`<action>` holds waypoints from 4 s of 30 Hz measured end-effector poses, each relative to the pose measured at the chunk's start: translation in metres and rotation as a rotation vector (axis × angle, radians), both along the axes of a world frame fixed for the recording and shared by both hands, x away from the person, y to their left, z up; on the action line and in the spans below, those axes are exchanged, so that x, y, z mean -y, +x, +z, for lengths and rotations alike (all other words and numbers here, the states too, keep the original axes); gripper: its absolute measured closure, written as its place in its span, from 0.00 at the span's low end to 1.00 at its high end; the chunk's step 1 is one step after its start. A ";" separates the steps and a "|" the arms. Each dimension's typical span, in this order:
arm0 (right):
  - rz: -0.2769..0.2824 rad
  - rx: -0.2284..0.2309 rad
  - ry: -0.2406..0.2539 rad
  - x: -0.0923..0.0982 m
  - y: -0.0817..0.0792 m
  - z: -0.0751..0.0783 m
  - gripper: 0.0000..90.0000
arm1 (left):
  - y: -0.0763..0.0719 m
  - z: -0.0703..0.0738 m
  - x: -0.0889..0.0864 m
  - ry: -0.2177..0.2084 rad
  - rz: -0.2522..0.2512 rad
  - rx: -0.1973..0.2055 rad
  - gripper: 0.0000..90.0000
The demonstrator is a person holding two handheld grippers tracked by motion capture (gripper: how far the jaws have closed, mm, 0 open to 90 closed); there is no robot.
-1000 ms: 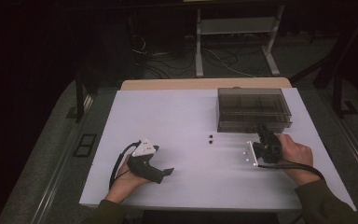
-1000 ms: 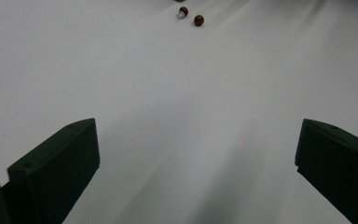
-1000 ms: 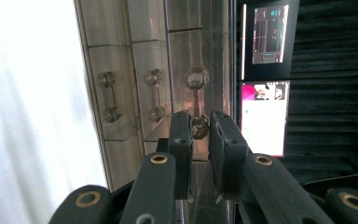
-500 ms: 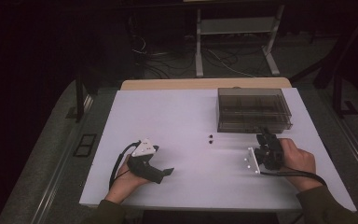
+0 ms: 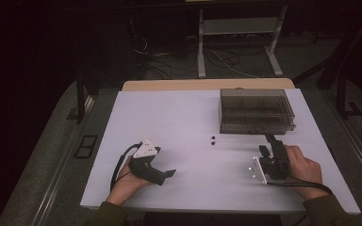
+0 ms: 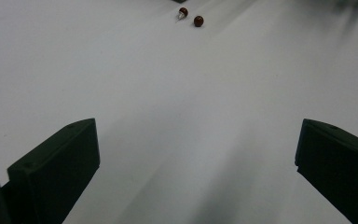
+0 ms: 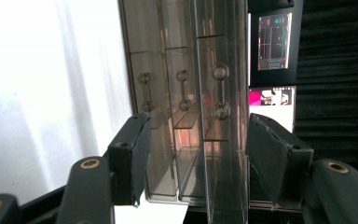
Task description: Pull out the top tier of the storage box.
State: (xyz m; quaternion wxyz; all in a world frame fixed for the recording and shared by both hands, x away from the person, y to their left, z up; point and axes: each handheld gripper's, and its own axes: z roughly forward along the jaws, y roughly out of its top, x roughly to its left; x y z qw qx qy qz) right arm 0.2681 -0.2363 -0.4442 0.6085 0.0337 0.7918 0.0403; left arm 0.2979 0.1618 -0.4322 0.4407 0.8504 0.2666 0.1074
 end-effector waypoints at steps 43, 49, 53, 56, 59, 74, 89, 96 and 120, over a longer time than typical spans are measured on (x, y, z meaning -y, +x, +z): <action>-0.075 -0.270 0.569 0.018 0.010 0.019 0.30 | 0.001 0.000 0.001 -0.028 0.011 -0.020 0.00; -0.086 -0.338 0.662 0.022 0.012 0.020 0.30 | -0.001 0.000 0.001 -0.029 0.021 -0.006 0.00; -0.086 -0.375 0.698 0.024 0.014 0.020 0.30 | 0.000 0.000 0.000 -0.031 0.022 -0.007 0.00; -0.091 -0.408 0.739 0.026 0.015 0.020 0.30 | 0.000 0.000 0.000 -0.028 0.023 -0.004 0.00; -0.091 -0.431 0.762 0.028 0.016 0.021 0.30 | 0.000 0.000 0.000 -0.028 0.023 -0.004 0.00; -0.091 -0.541 0.879 0.032 0.021 0.023 0.30 | 0.000 0.000 0.000 -0.028 0.028 0.000 0.00; -0.091 -0.661 1.008 0.043 0.027 0.022 0.30 | 0.001 -0.002 0.001 -0.020 0.036 -0.010 0.00; -0.094 -0.723 1.080 0.050 0.029 0.025 0.43 | 0.001 -0.001 0.000 -0.020 0.035 -0.012 0.00; -0.113 -0.889 1.134 0.065 0.047 0.042 0.99 | 0.000 -0.001 0.000 -0.029 0.035 -0.012 0.00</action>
